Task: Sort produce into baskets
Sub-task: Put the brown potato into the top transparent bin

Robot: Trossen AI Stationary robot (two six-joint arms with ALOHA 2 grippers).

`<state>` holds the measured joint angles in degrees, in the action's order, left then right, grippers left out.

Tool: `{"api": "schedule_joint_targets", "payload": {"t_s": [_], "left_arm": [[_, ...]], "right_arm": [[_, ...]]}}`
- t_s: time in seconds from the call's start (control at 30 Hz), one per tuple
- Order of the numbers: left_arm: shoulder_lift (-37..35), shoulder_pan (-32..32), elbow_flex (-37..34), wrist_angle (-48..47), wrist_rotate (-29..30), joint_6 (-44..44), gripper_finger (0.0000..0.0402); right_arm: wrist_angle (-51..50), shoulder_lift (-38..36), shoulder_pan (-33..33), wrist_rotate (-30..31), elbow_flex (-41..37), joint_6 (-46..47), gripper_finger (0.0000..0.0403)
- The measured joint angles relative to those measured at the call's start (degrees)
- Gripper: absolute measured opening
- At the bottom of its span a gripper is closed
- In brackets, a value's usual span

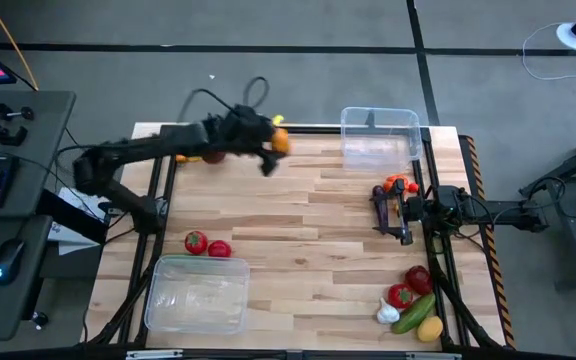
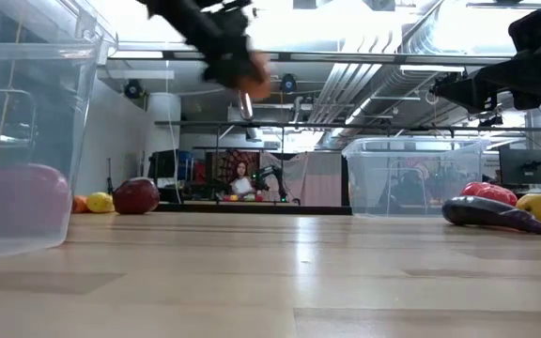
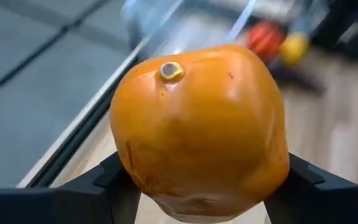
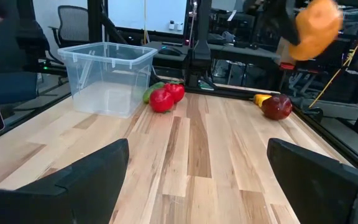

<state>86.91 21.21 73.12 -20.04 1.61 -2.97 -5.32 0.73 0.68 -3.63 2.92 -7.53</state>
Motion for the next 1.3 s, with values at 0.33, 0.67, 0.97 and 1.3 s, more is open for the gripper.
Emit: {"api": "schedule_joint_targets", "payload": {"t_s": [0.33, 0.67, 0.97, 1.3], "left_arm": [[24.74, -2.57, 20.22, 25.92, -2.14, -0.23, 0.0242], [45.29, -2.49, 42.81, 30.27, -2.74, 1.02, 0.0259], [49.94, -2.71, 46.50, 28.15, -2.52, 0.64, 0.0279], [49.64, -2.80, 46.52, 31.82, -6.03, 4.54, 0.0294]], "right_arm": [[0.00, 0.00, -0.02, 0.01, 0.00, 0.00, 0.0378], [0.00, 0.00, -0.01, 0.01, 0.00, 0.00, 0.0378], [0.00, 0.00, 0.00, 0.01, 0.00, 0.00, 0.0378], [0.00, 0.00, 0.00, 0.01, 0.00, 0.00, 0.0378]]}}
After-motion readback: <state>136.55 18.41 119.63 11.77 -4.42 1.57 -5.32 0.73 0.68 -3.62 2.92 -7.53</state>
